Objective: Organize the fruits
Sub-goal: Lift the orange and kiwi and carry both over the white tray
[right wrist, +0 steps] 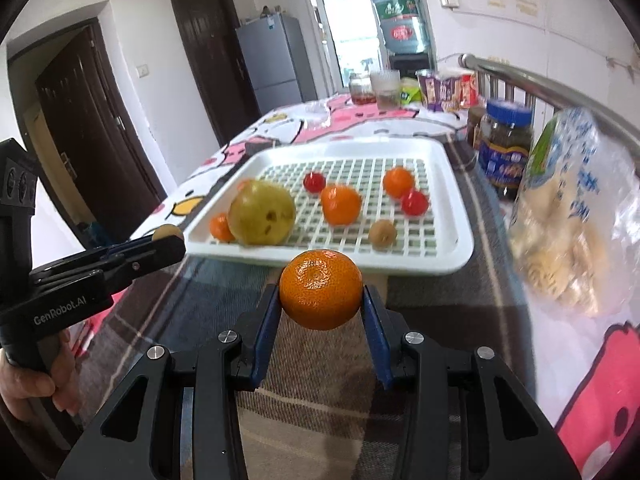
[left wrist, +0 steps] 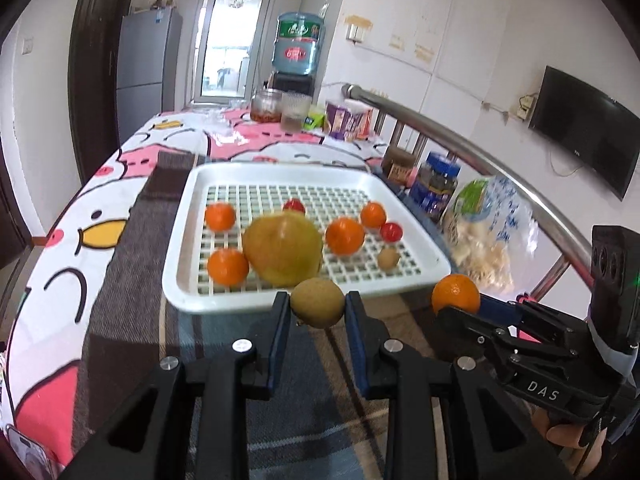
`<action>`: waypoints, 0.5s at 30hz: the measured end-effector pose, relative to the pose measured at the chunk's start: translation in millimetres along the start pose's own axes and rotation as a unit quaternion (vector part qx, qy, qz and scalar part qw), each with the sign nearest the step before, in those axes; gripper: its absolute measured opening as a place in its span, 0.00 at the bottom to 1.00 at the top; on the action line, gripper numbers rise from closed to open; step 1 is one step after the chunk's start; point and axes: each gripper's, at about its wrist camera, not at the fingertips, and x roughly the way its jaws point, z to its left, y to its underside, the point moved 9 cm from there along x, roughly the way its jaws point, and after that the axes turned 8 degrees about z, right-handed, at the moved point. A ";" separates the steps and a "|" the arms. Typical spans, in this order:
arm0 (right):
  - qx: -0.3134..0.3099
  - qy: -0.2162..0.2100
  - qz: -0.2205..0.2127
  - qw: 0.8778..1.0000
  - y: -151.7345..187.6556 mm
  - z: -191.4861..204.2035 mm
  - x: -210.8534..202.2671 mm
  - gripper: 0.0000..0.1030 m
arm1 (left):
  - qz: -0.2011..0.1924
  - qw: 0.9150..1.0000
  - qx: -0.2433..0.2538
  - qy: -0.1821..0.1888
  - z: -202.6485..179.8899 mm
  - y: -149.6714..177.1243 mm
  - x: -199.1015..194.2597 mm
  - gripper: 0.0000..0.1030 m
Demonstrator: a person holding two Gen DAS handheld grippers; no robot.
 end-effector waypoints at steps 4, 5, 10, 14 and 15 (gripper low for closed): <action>-0.002 0.003 -0.016 1.000 -13.4 -2.0 -11.1 0.38 | -0.009 1.000 0.002 0.003 -1.2 -12.4 -0.9 0.29; -0.002 0.003 -0.020 1.000 -17.3 -2.8 -13.6 0.38 | -0.012 1.000 0.002 0.005 -1.9 -15.6 -1.1 0.29; -0.002 0.003 -0.039 0.999 -39.9 -6.7 -23.9 0.38 | -0.022 1.000 0.006 0.008 -8.1 -32.3 -0.7 0.29; -0.004 0.002 -0.052 0.999 -58.8 -7.6 -29.1 0.38 | -0.033 0.999 0.011 0.007 -10.1 -47.7 -0.3 0.29; -0.004 0.003 -0.055 0.999 -62.3 -7.8 -29.6 0.38 | -0.035 0.999 0.012 0.005 -10.4 -51.9 0.3 0.29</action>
